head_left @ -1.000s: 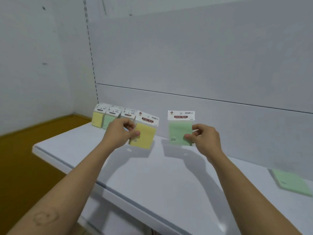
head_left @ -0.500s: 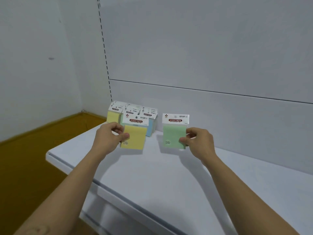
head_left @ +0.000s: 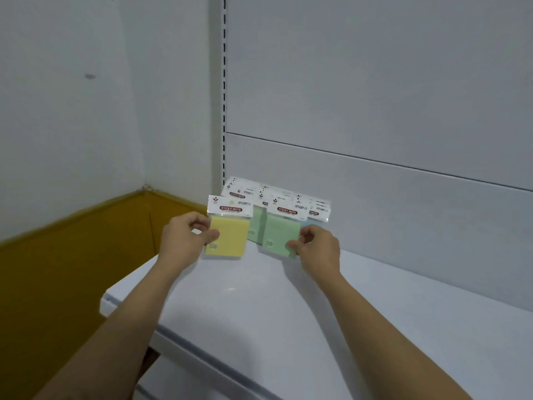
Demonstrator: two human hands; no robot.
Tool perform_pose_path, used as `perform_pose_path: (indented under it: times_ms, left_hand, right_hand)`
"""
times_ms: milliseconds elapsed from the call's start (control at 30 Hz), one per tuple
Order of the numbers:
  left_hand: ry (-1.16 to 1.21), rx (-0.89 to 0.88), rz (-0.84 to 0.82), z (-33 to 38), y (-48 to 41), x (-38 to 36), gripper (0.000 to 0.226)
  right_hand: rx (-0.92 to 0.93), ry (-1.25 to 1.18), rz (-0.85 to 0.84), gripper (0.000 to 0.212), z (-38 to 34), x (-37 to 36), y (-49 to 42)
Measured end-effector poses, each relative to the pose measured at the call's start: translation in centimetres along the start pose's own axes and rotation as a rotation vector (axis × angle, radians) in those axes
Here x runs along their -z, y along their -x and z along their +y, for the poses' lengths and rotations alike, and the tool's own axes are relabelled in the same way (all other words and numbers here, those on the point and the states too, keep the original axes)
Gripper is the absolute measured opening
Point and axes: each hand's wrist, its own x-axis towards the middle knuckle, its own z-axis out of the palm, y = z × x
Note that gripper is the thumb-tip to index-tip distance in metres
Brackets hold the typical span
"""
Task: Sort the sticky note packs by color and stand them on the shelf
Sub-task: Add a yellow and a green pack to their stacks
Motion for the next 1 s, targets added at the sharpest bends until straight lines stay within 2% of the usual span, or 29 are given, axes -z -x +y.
perform_pose_path:
  times_ms: [267, 667, 800, 1000]
  left_hand:
    - [-0.041, 0.027, 0.025, -2.7, -4.1, 1.6, 0.025]
    - [-0.016, 0.064, 0.007, -3.8, -7.7, -3.3, 0.011]
    - [-0.076, 0.038, 0.017, -4.6, -7.7, -4.4, 0.023]
    - [-0.157, 0.017, -0.115, -4.7, -8.0, -4.4, 0.042]
  right_hand:
    - [-0.069, -0.074, 0.123, 0.018, -1.3, -6.9, -0.7]
    - [-0.055, -0.046, 0.165, 0.022, -0.5, -8.1, -1.5]
    - [-0.065, -0.007, 0.164, 0.023, -0.2, -8.1, -2.0]
    - [-0.032, 0.018, 0.149, 0.023, -0.3, -8.2, -2.1]
